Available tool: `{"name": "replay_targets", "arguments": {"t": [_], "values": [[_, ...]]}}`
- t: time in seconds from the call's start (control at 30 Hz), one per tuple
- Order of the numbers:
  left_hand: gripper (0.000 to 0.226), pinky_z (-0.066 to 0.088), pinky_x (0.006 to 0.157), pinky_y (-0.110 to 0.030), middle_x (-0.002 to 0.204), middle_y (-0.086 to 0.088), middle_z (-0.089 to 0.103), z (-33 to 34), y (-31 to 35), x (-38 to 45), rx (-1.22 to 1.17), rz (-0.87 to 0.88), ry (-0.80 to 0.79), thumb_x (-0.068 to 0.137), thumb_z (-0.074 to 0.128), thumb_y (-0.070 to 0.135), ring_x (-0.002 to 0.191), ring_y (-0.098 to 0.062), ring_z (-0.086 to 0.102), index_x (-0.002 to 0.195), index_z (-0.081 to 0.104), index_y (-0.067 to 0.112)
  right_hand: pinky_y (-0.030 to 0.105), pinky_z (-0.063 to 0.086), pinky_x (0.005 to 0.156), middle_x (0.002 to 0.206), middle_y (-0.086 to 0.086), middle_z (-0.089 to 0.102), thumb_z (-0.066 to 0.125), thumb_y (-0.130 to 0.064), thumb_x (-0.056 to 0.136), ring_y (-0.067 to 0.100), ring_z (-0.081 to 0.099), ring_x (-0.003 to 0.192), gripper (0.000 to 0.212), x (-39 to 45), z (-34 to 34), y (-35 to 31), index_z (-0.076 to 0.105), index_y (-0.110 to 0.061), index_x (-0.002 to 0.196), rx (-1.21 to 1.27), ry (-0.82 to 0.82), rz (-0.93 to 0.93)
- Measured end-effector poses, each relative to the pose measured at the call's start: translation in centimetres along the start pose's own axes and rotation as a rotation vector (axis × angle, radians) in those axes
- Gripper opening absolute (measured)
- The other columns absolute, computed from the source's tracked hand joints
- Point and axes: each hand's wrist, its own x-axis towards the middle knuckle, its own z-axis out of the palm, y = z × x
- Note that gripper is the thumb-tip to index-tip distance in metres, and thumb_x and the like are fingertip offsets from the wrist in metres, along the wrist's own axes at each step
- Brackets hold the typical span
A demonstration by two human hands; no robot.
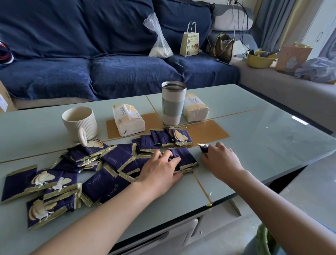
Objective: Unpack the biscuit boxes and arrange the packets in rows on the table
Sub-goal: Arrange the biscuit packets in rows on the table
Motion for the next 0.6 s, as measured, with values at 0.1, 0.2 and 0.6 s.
{"name": "replay_targets", "arguments": {"t": [0.1, 0.2, 0.6], "values": [[0.055, 0.044, 0.09, -0.038, 0.14, -0.001, 0.038, 0.0, 0.6, 0.3, 0.003, -0.001, 0.001, 0.096, 0.044, 0.052, 0.126, -0.026, 0.033, 0.145, 0.038, 0.028, 0.033, 0.043, 0.071, 0.104, 0.016, 0.059, 0.046, -0.033, 0.098, 0.036, 0.059, 0.089, 0.032, 0.7, -0.2, 0.0, 0.061, -0.006, 0.103, 0.201, 0.065, 0.041], [0.054, 0.043, 0.094, -0.04, 0.141, -0.002, 0.038, 0.0, 1.4, 0.7, -0.01, 0.001, -0.01, 0.096, 0.044, 0.052, 0.127, -0.028, 0.031, 0.144, 0.039, 0.027, 0.036, 0.048, 0.08, 0.106, 0.012, 0.058, 0.047, -0.042, 0.097, 0.034, 0.058, 0.096, 0.036, 0.9, 0.4, -0.8, 0.062, -0.013, 0.111, 0.213, 0.023, -0.056], [0.058, 0.04, 0.098, -0.042, 0.147, -0.004, 0.034, 0.2, 1.2, 0.2, -0.04, 0.033, -0.002, 0.097, 0.045, 0.048, 0.129, -0.03, 0.029, 0.148, 0.03, 0.024, 0.049, 0.017, 0.112, 0.152, -0.017, 0.034, 0.053, -0.043, 0.091, 0.027, 0.014, 0.143, 0.056, 1.2, 1.3, 2.8, 0.033, -0.048, 0.143, 0.095, -0.191, -0.143]]}}
